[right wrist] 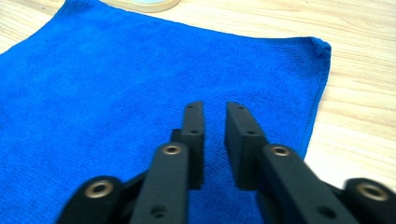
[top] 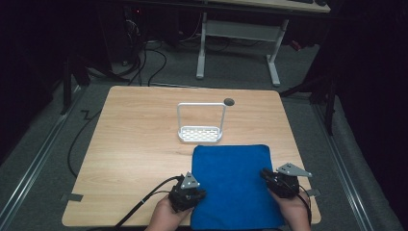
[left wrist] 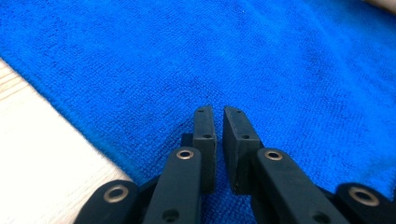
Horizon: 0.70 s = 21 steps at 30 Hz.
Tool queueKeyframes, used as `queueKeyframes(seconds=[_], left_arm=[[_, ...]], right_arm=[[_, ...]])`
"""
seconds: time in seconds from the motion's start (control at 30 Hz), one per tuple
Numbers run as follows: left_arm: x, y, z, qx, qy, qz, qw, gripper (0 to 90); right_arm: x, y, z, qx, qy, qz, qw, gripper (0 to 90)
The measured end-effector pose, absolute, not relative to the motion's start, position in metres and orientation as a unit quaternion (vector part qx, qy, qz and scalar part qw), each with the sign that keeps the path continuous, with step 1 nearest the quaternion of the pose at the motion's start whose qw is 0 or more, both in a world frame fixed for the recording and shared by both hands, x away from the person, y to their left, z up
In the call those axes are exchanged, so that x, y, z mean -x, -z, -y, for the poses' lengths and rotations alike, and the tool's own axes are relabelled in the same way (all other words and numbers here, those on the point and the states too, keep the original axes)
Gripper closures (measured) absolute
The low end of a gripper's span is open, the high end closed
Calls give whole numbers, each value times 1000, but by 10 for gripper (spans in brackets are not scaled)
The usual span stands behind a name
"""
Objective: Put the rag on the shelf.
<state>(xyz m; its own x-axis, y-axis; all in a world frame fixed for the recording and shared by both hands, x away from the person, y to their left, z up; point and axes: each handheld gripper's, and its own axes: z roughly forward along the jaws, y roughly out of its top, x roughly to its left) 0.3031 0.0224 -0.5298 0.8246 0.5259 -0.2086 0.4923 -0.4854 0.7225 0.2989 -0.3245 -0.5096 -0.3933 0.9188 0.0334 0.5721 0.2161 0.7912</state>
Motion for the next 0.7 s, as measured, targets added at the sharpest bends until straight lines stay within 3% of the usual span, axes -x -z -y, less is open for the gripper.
queueKeyframes(seconds=[0.13,0.33,0.7], left_arm=[[-301,530,-32,-859,-29,-302,412,840],[-297,530,-55,-851,-36,-323,412,842],[-286,530,-107,-833,-54,-375,404,844]], right_arm=[[-306,509,319,-494,-370,-752,233,897],[-321,513,303,-468,-344,-779,234,900],[-343,520,271,-434,-353,-806,194,900]])
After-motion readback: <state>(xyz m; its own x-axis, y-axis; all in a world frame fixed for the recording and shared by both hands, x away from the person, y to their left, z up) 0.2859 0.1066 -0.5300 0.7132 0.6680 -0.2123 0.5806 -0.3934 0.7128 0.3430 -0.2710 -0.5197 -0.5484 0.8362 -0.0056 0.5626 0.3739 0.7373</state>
